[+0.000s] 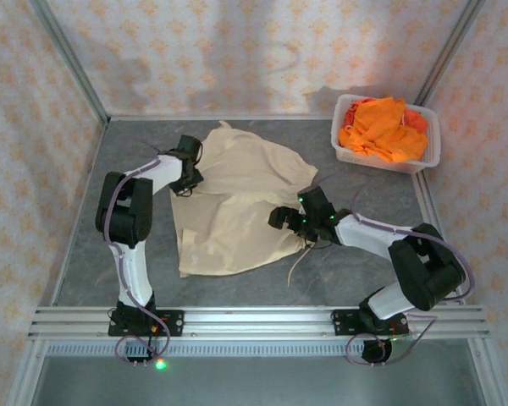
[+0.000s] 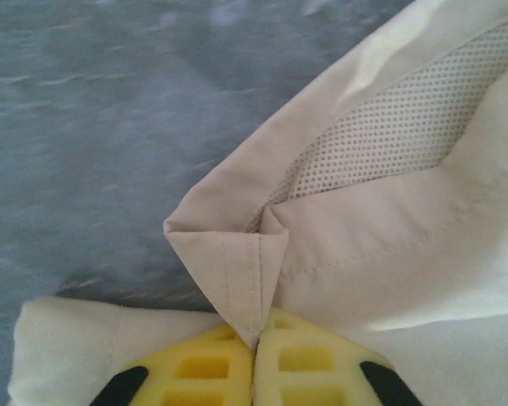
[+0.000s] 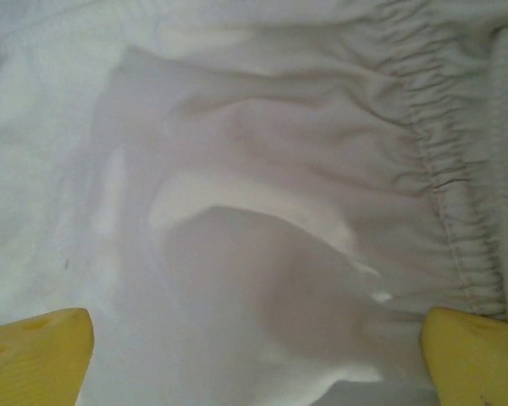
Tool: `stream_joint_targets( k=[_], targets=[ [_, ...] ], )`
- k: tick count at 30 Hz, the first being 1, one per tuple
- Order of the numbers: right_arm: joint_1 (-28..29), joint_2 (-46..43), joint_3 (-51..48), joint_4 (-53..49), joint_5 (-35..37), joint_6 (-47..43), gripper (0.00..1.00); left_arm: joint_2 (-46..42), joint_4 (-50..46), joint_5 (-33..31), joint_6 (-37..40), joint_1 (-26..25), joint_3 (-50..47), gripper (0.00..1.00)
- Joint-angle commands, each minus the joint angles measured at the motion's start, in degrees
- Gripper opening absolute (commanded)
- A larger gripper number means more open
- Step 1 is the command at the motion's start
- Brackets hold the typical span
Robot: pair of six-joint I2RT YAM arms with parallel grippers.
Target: Fold and stack the shorts
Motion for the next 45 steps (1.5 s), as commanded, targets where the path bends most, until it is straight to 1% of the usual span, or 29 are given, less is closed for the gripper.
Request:
stream_joint_targets(
  k=[1, 4, 6, 8, 9, 11, 13, 16, 17, 20, 24, 28, 31, 34, 38, 40, 42, 45],
  targets=[
    [-0.1, 1.2, -2.3, -6.0, 3.0, 1.3, 0.99, -2.4, 3.2, -3.7, -1.7, 1.8, -4.8, 0.14],
    [0.0, 0.5, -2.2, -7.5, 2.0, 1.2, 0.99, -4.5, 6.1, -2.2, -2.5, 3.1, -7.9, 0.28],
    [-0.1, -0.8, -2.2, -8.8, 1.0, 0.8, 0.99, -7.3, 7.6, -0.8, -2.4, 3.7, -8.8, 0.33],
    [-0.1, -3.2, -1.7, -10.5, -0.6, 0.0, 0.99, -10.1, 7.9, 0.6, -2.1, 3.8, -8.9, 0.41],
    [-0.1, -4.4, -1.3, -11.3, -1.4, -0.3, 0.99, -11.5, 8.1, 1.4, -2.1, 3.8, -8.9, 0.50],
    [-0.1, -7.9, 0.3, -13.3, -2.5, -1.5, 0.99, -15.0, 9.0, 3.9, -2.6, 3.8, -9.4, 0.64],
    [-0.1, -10.9, 3.4, -16.2, -1.5, -3.3, 0.99, -18.5, 10.2, 6.8, -3.6, 3.7, -10.6, 0.81],
    [-0.6, -12.6, 9.3, -20.0, 1.5, -6.2, 0.99, -24.0, 12.2, 11.6, -5.6, 3.3, -13.7, 0.96],
    [-1.1, -12.1, 11.3, -20.4, 2.4, -6.9, 0.99, -26.0, 12.6, 12.7, -6.2, 2.8, -15.1, 1.00],
    [-3.8, -7.4, 16.8, -20.4, 2.8, -8.7, 0.99, -30.7, 13.4, 15.0, -7.7, 0.0, -19.2, 1.00],
    [-8.0, 3.7, 25.8, -21.0, 0.4, -9.8, 0.99, -35.1, 13.5, 15.5, -9.4, -4.7, -24.3, 1.00],
    [-9.7, 14.9, 35.5, -21.7, -1.5, -10.8, 0.99, -38.3, 18.7, 17.3, -14.3, -7.2, -32.5, 1.00],
    [-10.2, 21.6, 40.7, -21.9, -1.7, -10.2, 0.99, -39.0, 21.7, 18.3, -16.2, -7.6, -37.4, 1.00],
    [-10.7, 27.4, 44.3, -22.1, -2.5, -9.1, 0.99, -37.9, 25.2, 18.8, -17.0, -7.7, -41.2, 1.00],
    [-11.1, 32.3, 46.3, -21.9, -1.8, -8.0, 0.99, -35.1, 27.8, 18.7, -16.3, -7.7, -42.8, 1.00],
    [-11.3, 33.7, 46.9, -22.1, 0.2, -7.9, 0.99, -33.5, 27.7, 16.8, -15.3, -7.5, -42.9, 1.00],
    [-11.7, 35.0, 47.3, -22.3, 1.6, -7.8, 0.99, -32.0, 27.3, 15.6, -14.3, -6.3, -42.8, 1.00],
    [-12.9, 36.7, 47.8, -22.3, 2.9, -6.8, 0.99, -29.0, 29.8, 16.0, -14.0, -2.7, -44.0, 1.00]
  ],
)
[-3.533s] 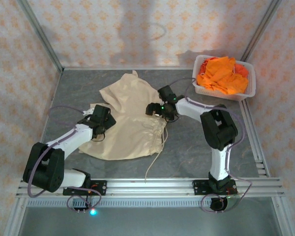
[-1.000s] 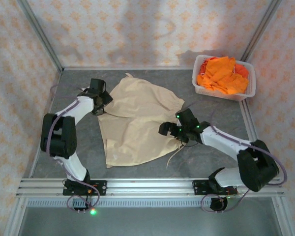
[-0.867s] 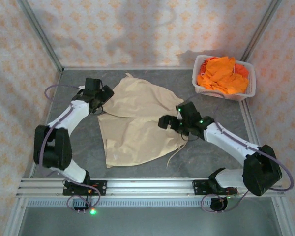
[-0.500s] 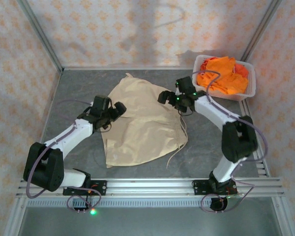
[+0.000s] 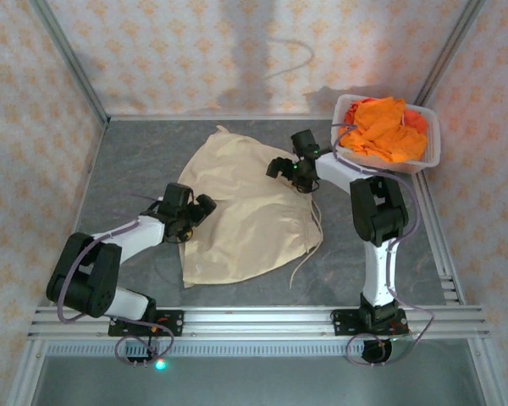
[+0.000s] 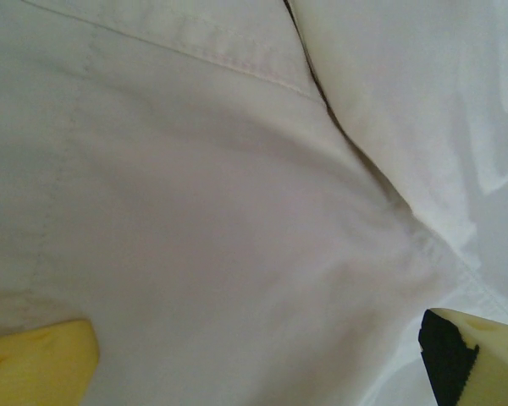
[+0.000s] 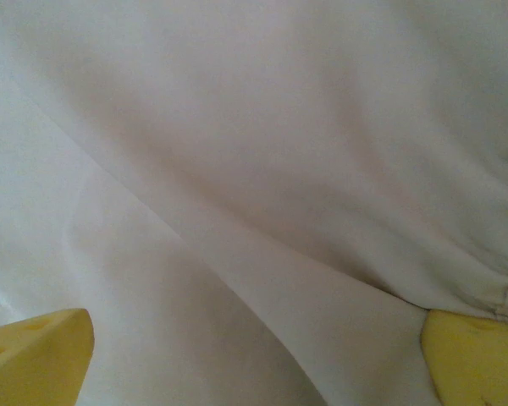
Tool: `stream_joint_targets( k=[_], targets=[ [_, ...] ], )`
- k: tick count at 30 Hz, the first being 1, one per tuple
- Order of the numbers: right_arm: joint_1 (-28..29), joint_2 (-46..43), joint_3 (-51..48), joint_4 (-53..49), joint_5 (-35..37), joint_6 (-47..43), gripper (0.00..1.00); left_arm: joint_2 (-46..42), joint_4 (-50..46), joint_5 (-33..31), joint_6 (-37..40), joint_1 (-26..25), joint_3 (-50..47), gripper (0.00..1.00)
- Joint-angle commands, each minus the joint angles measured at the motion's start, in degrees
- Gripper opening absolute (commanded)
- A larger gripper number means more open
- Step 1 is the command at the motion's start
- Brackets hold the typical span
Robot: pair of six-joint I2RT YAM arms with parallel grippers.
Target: Fold and stack the shorts
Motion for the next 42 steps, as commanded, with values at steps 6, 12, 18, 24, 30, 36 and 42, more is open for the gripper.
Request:
stream_joint_targets(
  k=[6, 12, 18, 24, 30, 36, 42],
  targets=[
    [-3.3, 5.9, 3.3, -0.4, 4.1, 4.1, 0.99, 10.3, 6.1, 0.4, 2.2, 7.2, 0.5, 1.00],
    [-3.4, 7.0, 6.8, 1.1, 0.4, 5.0, 1.00, 6.5, 3.1, -0.2, 3.1, 7.2, 4.2, 1.00],
    [-3.2, -1.4, 3.3, 4.7, -1.5, 4.3, 0.99, -7.4, -10.5, -4.2, 5.0, 7.2, 6.1, 1.00],
    [-1.5, -17.7, -5.9, 6.6, -1.6, -4.2, 1.00, -23.6, -22.3, -5.5, 2.3, 6.7, 2.4, 1.00],
    [1.0, -34.1, -16.2, 4.3, 1.7, -21.7, 0.99, -35.2, -33.1, -8.1, -4.6, 2.9, -2.5, 1.00],
    [1.5, -47.1, -25.9, 4.7, 1.9, -32.4, 0.99, -39.2, -39.7, -11.9, -15.5, -6.1, -5.8, 0.96],
    [3.4, -56.5, -33.8, 2.5, 2.7, -45.6, 1.00, -39.1, -41.5, -16.8, -26.6, -16.2, -7.8, 0.87]
  ],
)
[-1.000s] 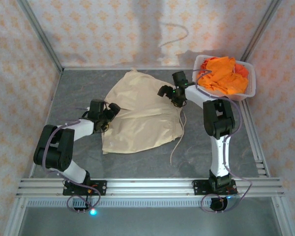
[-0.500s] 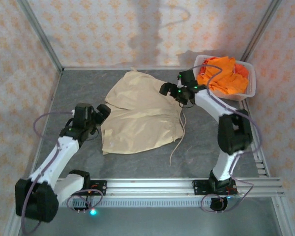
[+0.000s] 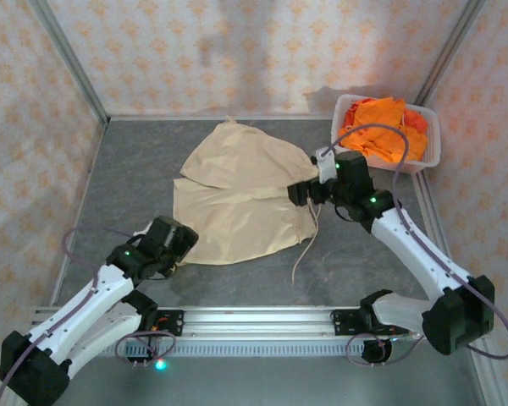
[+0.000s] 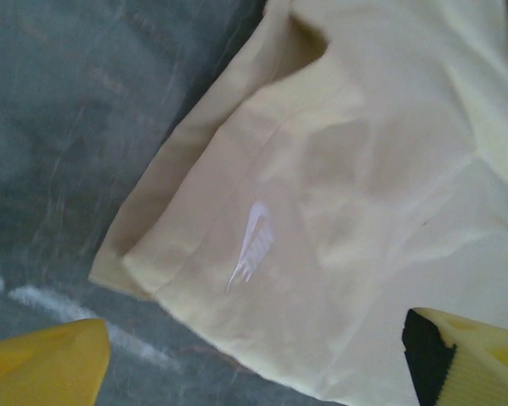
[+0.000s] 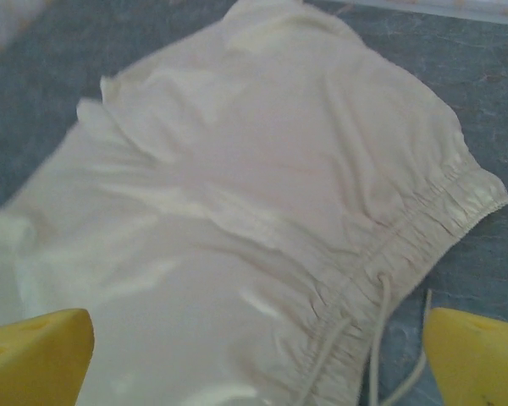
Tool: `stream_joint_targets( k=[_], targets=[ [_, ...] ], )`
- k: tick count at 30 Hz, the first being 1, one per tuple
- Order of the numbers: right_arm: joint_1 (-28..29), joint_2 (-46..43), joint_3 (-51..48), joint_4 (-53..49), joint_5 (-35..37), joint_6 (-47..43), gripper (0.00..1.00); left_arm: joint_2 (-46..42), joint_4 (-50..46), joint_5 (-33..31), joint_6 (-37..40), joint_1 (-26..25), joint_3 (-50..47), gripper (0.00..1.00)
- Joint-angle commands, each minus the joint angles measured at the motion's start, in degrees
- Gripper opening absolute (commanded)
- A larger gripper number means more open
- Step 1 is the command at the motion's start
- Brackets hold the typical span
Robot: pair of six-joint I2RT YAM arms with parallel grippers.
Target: Fold and stack the shorts
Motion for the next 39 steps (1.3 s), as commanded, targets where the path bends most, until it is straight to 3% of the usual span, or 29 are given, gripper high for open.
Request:
stream_joint_targets(
  k=[1, 6, 17, 21, 27, 32, 39],
  targets=[
    [1.5, -4.8, -2.5, -2.3, 3.1, -11.6, 1.00, 0.0, -2.4, -4.8, -8.6, -2.2, -2.0, 0.85],
    [2.8, -7.7, -4.0, -5.0, 6.6, -17.0, 0.99, 2.9, 1.6, -4.8, -9.9, -2.4, -3.9, 0.75],
    [4.4, -8.1, -3.5, -6.7, 8.4, -17.0, 0.95, 10.7, 7.1, -3.0, -10.2, -2.4, -4.9, 0.51],
    [5.0, -8.0, -3.6, -8.4, 8.5, -18.8, 0.93, 12.7, 9.6, -4.1, -9.9, -2.4, -5.7, 0.35],
    [8.9, -7.6, -4.3, -10.1, 11.9, -22.8, 0.90, 15.2, 9.3, -7.7, -6.1, -2.3, -2.8, 0.01],
    [14.4, -7.2, -6.2, -11.1, 16.4, -27.1, 0.83, 13.5, 6.5, -8.4, -1.0, -0.3, 0.8, 0.00],
    [24.7, -2.9, -11.0, -10.6, 24.9, -31.3, 0.70, 9.7, 1.8, -6.6, 7.4, 7.7, 2.8, 0.00]
  ],
)
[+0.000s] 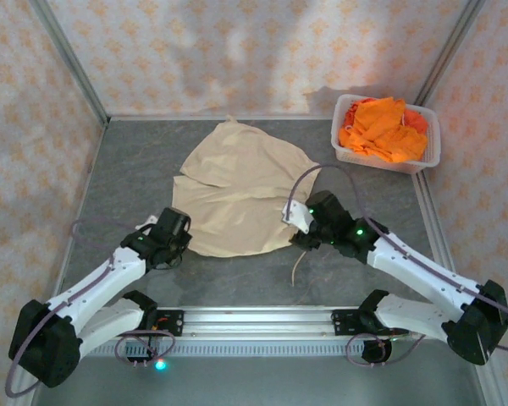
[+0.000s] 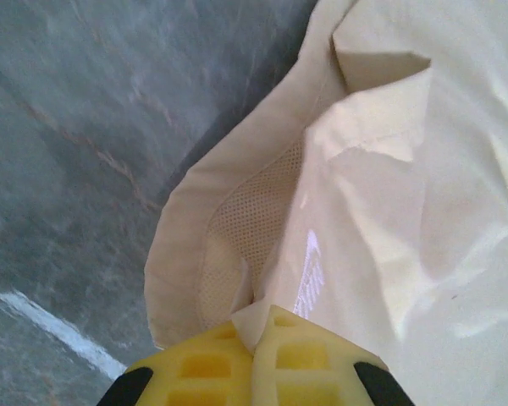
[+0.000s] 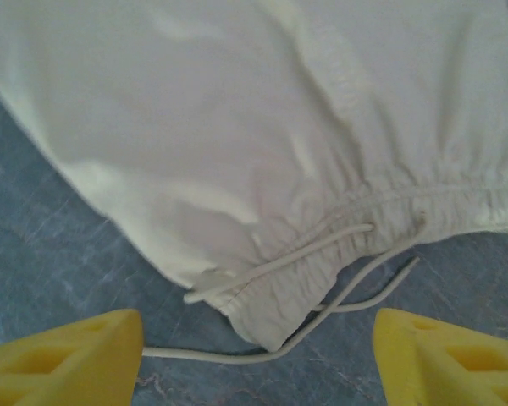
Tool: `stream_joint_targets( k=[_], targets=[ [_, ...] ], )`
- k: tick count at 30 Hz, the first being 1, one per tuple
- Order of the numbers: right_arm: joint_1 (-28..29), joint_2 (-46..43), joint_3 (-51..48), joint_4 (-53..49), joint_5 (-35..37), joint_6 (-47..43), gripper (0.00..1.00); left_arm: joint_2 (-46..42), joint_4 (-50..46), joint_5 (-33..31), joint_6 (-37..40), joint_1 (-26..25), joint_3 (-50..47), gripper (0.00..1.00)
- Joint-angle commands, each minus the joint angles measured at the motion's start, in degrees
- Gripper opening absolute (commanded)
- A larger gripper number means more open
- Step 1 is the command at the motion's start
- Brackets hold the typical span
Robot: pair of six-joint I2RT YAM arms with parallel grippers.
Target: Fold and stack the shorts
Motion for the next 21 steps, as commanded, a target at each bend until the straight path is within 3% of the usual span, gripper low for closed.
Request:
stream_joint_targets(
  k=[1, 6, 21],
  targets=[
    [4.8, 3.6, -2.3, -0.7, 7.6, -3.6, 0.70, -1.7, -4.6, -0.9, 5.9, 3.7, 0.7, 0.00],
    [8.5, 11.1, -3.4, 1.7, 13.9, -5.8, 0.69, -1.8, -4.2, -0.7, 8.7, 6.3, 0.4, 0.00],
    [7.7, 22.4, -5.3, 13.0, 20.2, -13.6, 0.55, 0.4, -2.0, 1.0, 11.2, 8.6, 0.0, 0.00]
  ],
)
